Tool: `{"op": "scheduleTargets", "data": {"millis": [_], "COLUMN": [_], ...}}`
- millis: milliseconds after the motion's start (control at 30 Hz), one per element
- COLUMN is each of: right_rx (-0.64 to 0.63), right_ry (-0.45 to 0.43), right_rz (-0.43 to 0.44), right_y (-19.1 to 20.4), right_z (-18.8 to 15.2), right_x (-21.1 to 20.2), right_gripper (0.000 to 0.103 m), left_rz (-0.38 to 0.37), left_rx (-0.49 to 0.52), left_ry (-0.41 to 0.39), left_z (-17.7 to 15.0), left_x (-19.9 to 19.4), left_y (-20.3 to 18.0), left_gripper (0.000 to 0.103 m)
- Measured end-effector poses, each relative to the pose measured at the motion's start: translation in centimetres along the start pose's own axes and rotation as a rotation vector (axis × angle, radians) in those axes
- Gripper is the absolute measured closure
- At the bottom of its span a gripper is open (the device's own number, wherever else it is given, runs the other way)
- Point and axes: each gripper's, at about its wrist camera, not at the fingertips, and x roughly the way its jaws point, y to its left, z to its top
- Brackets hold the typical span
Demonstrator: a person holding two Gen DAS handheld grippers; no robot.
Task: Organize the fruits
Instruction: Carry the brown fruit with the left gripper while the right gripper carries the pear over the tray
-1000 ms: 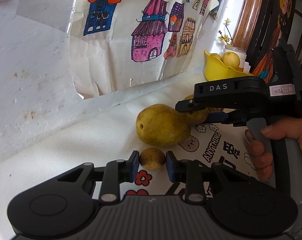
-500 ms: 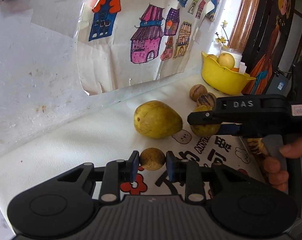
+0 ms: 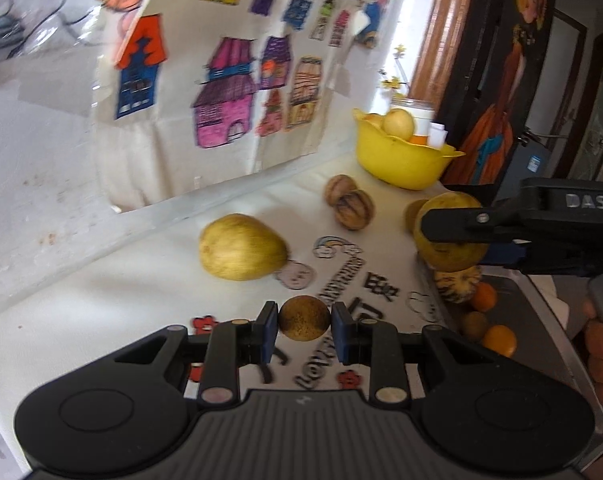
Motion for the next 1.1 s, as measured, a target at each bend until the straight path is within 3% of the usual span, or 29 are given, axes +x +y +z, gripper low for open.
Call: {"op": "scheduleTargets", "data": {"millis": [533, 1100], "right_rx": [-0.05, -0.044], "right_ry": [-0.082, -0.036], "right_rz": [-0.117, -0.15], "right_y": [-5.1, -12.1], "right_z": [-2.9, -6.3], "right_x": [-9.9, -9.5], "right_gripper": [0.04, 0.04], "left_rz": [-0.136, -0.132], "left_rx": [0.116, 0.252], "left_ry": [0.049, 0.126], "left_z": [-2.4, -4.7], "left_x": [0.2, 2.6], "left_y": [-9.0, -15.6], "left_gripper": [0.072, 0.072]}}
